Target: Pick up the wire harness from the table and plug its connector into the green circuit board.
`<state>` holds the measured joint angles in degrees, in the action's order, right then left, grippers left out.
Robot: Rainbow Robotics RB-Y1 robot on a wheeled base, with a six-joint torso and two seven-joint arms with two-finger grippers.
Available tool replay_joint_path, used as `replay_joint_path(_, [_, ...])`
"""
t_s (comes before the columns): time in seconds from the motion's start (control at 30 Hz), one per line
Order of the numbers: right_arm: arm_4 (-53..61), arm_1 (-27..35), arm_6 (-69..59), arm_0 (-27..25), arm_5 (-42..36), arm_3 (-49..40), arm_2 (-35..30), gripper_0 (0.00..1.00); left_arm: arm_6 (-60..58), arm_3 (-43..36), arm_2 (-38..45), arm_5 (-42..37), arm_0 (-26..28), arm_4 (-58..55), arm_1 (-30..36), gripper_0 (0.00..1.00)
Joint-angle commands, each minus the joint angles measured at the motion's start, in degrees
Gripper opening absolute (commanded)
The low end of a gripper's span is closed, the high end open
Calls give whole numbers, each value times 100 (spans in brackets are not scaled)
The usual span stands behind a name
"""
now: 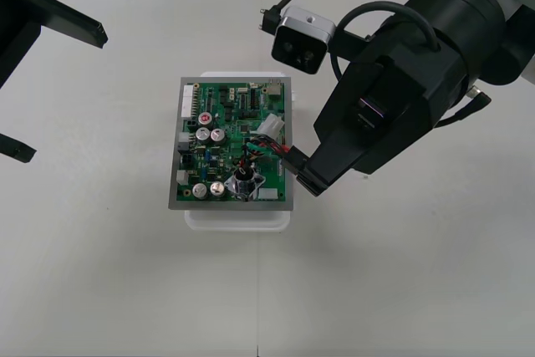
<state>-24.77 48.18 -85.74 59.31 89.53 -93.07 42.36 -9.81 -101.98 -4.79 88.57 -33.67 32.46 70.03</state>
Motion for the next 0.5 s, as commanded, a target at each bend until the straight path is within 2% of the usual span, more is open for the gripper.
replay_joint_path(0.03, [218,-19,-180,502,47,113,185,0,-214,-77,-84,143,133,-126,248,100])
replay_joint_path(0.17, [323,-19,-171,696,47,236,396,0,-232,-86,-84,143,133,-126,186,100])
replay_joint_path(0.5, [385,-54,-180,783,47,78,519,0,-276,-112,-84,143,133,-205,142,100])
